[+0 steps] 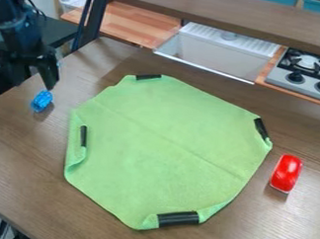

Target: Move the blue figure from the bottom of the edge of cloth

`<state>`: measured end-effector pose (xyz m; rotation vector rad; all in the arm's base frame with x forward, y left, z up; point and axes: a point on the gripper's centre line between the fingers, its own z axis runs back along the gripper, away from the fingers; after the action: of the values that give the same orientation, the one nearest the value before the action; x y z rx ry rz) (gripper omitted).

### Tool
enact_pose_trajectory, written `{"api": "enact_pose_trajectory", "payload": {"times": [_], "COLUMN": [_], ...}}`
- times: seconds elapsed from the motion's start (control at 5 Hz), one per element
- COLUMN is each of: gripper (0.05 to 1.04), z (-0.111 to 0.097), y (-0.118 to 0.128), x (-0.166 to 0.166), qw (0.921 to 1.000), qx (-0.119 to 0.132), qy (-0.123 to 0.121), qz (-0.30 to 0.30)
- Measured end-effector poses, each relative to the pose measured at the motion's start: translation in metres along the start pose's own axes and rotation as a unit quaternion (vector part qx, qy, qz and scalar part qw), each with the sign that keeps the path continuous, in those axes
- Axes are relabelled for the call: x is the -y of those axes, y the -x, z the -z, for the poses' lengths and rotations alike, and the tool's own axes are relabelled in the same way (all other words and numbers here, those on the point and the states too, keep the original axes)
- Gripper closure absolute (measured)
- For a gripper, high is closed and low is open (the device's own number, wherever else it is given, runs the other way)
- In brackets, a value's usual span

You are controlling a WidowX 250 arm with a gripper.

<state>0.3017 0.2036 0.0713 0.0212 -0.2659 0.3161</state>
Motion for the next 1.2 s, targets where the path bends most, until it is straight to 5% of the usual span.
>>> {"api": "enact_pose_trajectory", "payload": {"times": [0.8,1.0,1.2], "gripper": [0.098,0.214,0.512], "z": [0.047,0.060,0.060], "y": [-0.005,-0.006,-0.009], "x": [-0.031,-0.029,-0.027], "qw": [0.9994,0.9990,0.9989], "qx": [-0.015,-0.015,-0.007], "qy": [-0.031,-0.040,-0.040], "qz": [-0.009,-0.012,-0.022]}}
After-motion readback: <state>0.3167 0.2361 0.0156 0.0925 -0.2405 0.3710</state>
